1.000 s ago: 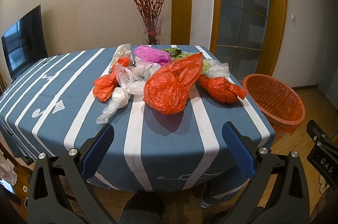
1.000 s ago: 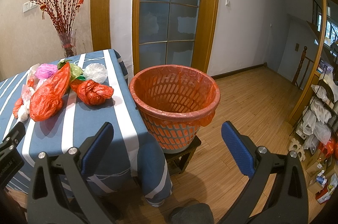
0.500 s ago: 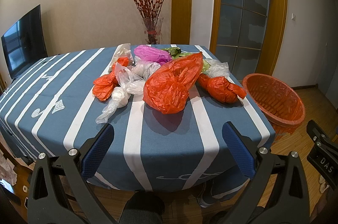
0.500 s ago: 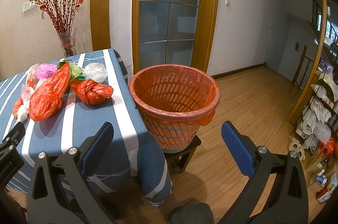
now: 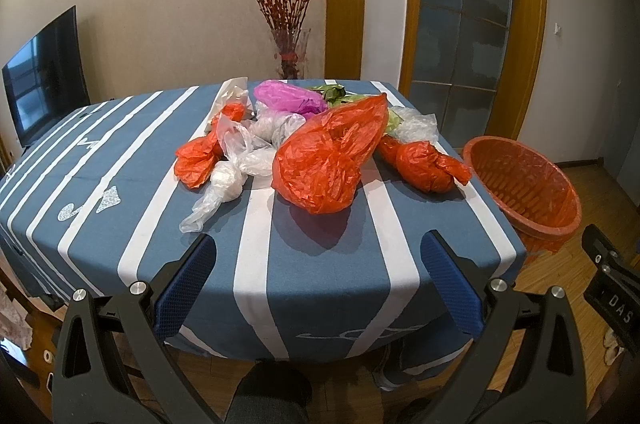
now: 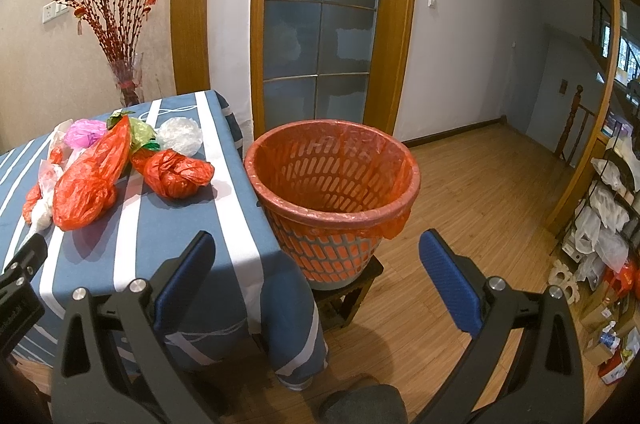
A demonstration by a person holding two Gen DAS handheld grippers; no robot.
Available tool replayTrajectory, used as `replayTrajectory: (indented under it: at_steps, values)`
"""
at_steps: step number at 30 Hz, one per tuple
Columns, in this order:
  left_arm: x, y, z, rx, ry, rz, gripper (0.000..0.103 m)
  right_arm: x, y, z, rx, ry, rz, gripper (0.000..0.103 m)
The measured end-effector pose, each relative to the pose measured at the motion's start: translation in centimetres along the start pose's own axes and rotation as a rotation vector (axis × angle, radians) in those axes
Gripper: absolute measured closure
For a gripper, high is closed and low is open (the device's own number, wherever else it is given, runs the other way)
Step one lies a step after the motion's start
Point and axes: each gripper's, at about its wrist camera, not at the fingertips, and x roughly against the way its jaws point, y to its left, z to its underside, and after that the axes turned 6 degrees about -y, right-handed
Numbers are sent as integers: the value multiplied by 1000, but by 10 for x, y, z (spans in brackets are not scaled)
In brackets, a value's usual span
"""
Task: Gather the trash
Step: 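Grasp the clear plastic bag with the left tool while the right tool grasps a red bag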
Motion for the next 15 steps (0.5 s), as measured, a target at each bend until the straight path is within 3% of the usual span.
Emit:
replayTrajectory:
  at_steps: [7,15]
  values:
    - [-15,17,-7,23,12,-45,2,-15,18,-13,12,-8,-69,4]
    - [-43,67,-20,87,47,-129,2,-56,53,-29,4,63,-248,4]
